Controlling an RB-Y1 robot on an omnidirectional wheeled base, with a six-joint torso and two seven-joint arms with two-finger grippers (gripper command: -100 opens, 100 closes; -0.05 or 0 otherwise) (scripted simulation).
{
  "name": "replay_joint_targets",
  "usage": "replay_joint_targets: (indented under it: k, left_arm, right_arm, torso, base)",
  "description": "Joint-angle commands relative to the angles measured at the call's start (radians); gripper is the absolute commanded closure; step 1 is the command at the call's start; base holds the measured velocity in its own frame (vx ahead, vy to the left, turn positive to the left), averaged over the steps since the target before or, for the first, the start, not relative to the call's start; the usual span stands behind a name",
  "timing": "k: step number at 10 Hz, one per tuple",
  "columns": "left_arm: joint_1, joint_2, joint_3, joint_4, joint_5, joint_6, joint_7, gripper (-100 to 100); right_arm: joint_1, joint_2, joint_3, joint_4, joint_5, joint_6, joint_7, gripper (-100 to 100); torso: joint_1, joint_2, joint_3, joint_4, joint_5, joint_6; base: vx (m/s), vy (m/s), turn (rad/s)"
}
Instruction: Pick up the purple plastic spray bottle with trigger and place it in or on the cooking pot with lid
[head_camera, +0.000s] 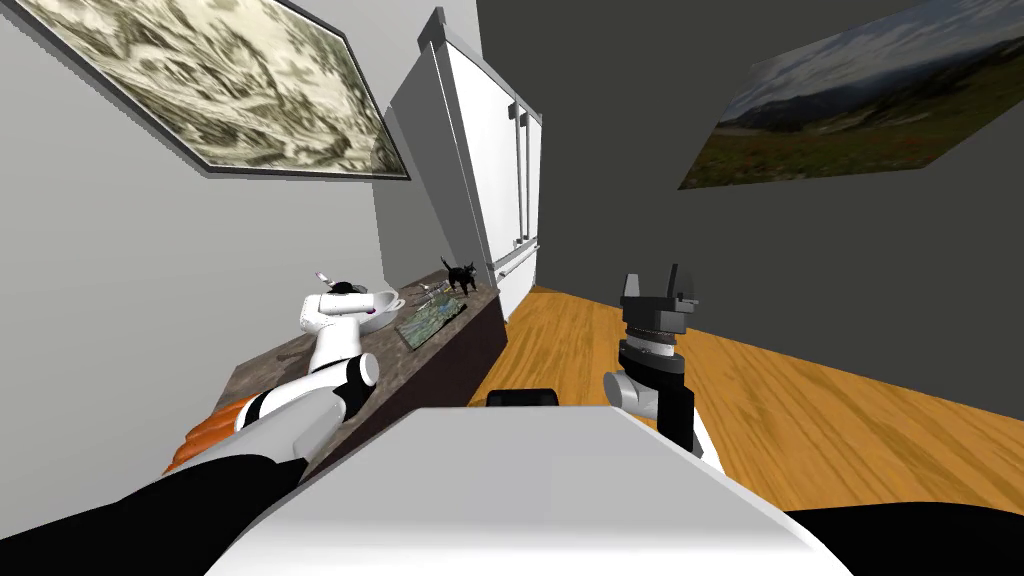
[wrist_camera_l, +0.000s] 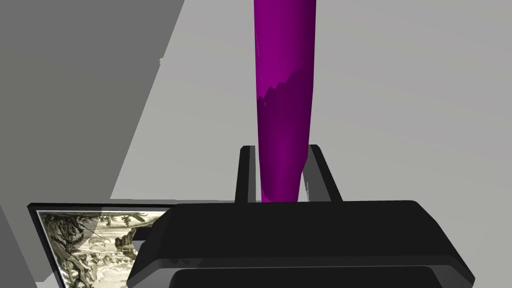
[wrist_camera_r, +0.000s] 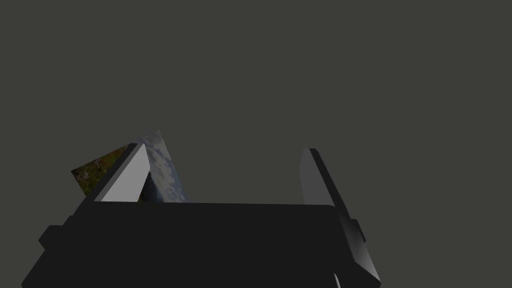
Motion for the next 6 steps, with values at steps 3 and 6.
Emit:
replay_joint_targets:
  k: [3, 6]
  left_arm:
    - [-0.038, 0.024, 0.023, 0.055, -0.047, -0.017, 0.002, 100]
    - [-0.064, 0.041, 0.032, 0.092, -0.077, -0.033, 0.001, 100]
  right_arm:
    - [0.0, 0.0, 0.0, 0.0, 0.0, 0.0, 0.0, 0]
    - [0.0, 0.0, 0.0, 0.0, 0.0, 0.0, 0.0, 0]
  torso:
    - [0.003, -0.001, -0.001, -0.001, 0.002, 0.0]
    - [0.0, -0.002, -0.002, -0.001, 0.001, -0.001]
  base:
    - [0.02, 0.241, -0.155]
    - [0.031, 0.213, -0.111]
